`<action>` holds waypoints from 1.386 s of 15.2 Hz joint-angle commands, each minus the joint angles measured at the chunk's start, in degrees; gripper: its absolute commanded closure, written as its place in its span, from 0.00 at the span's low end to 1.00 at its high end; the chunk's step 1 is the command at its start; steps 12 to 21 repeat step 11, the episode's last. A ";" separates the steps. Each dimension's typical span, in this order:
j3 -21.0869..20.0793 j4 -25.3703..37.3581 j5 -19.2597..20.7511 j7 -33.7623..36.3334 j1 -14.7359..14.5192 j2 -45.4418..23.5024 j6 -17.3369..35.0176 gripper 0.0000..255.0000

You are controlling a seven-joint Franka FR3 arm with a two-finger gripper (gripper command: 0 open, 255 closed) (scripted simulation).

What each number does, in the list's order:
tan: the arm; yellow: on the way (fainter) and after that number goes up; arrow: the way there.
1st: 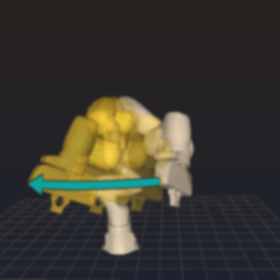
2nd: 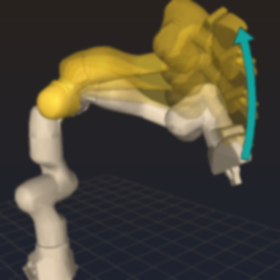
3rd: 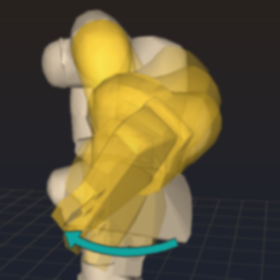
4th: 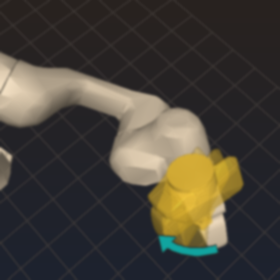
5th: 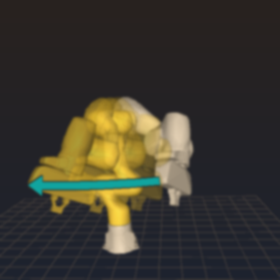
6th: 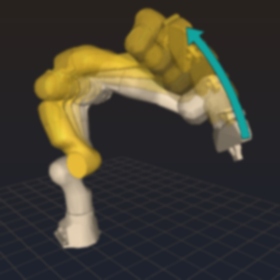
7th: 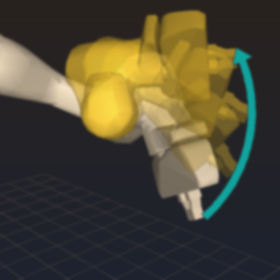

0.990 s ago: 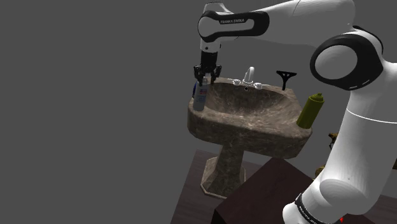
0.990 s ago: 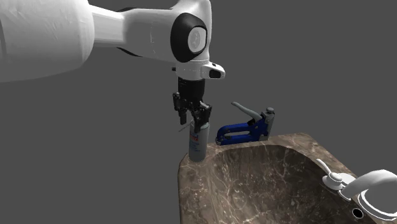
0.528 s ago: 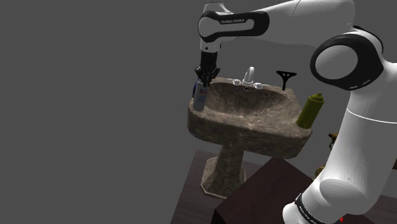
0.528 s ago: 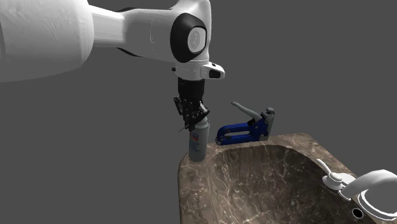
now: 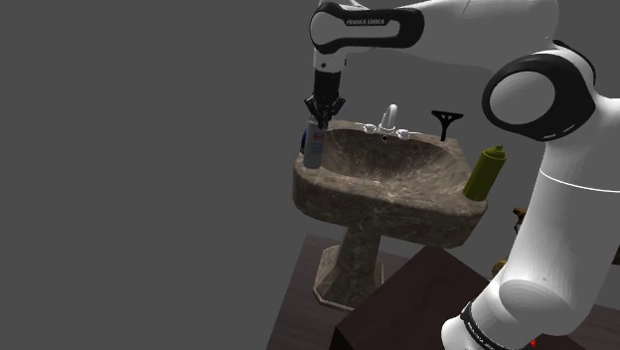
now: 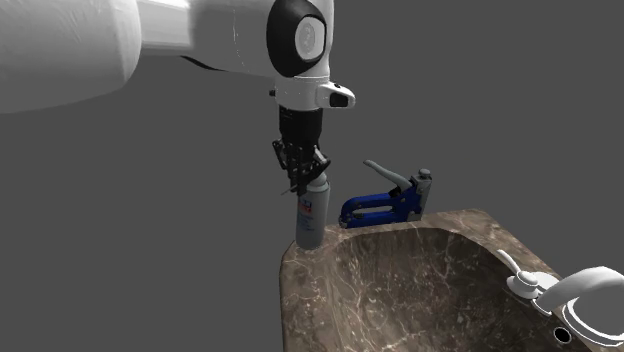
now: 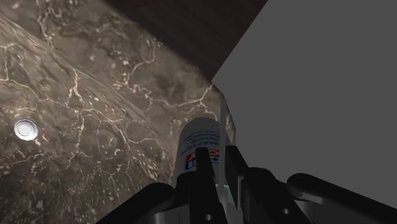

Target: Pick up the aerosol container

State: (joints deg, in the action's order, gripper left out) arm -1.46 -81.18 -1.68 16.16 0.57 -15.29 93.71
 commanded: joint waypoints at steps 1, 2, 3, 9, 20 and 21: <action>-0.01 1.64 0.01 0.07 -0.02 -0.09 -1.51 1.00; -0.01 2.64 0.01 0.10 -0.02 -0.24 -2.35 1.00; -0.02 3.67 0.02 0.13 -0.02 -0.42 -3.20 1.00; -0.03 10.58 0.05 0.31 -0.04 -1.94 -8.59 1.00; -0.03 10.76 0.05 0.31 -0.05 -1.99 -8.73 1.00; -0.03 10.76 0.05 0.31 -0.05 -1.99 -8.73 1.00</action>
